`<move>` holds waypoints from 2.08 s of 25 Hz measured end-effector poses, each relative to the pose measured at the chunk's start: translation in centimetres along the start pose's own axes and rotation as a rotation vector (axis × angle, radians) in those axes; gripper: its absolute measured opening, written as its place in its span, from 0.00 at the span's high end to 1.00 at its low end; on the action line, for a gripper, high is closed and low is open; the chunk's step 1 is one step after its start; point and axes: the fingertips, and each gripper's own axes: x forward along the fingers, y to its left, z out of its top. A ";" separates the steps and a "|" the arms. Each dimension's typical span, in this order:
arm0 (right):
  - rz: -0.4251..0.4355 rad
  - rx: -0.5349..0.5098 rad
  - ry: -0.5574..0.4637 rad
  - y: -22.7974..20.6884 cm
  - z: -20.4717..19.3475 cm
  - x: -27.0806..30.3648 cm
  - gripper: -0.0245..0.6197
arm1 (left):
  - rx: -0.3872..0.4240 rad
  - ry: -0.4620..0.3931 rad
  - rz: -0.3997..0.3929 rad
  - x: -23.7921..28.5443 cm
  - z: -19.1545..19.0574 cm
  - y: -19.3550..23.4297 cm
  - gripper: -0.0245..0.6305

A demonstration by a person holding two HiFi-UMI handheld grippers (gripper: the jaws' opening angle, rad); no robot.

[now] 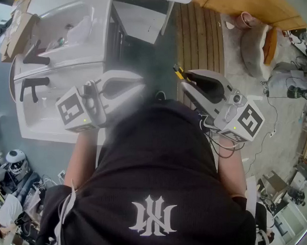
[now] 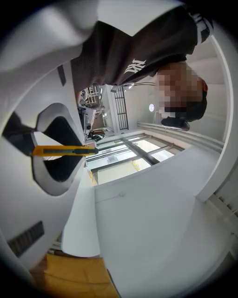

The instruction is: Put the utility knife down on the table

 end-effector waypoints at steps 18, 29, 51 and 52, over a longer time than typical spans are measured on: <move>0.059 0.009 -0.090 -2.8 2.9 -5.1 0.88 | 0.100 0.044 0.033 6.3 1.1 -2.7 0.95; -0.009 0.077 -0.101 -9.1 2.6 -7.5 0.88 | 0.075 -0.007 -0.003 7.2 1.6 0.1 0.95; -0.103 -0.003 0.020 -28.0 10.2 5.7 0.88 | 0.057 -0.047 -0.086 10.0 10.2 24.3 0.95; -0.113 0.000 0.019 -28.8 10.3 6.4 0.88 | 0.052 -0.048 -0.085 9.7 10.4 25.4 0.95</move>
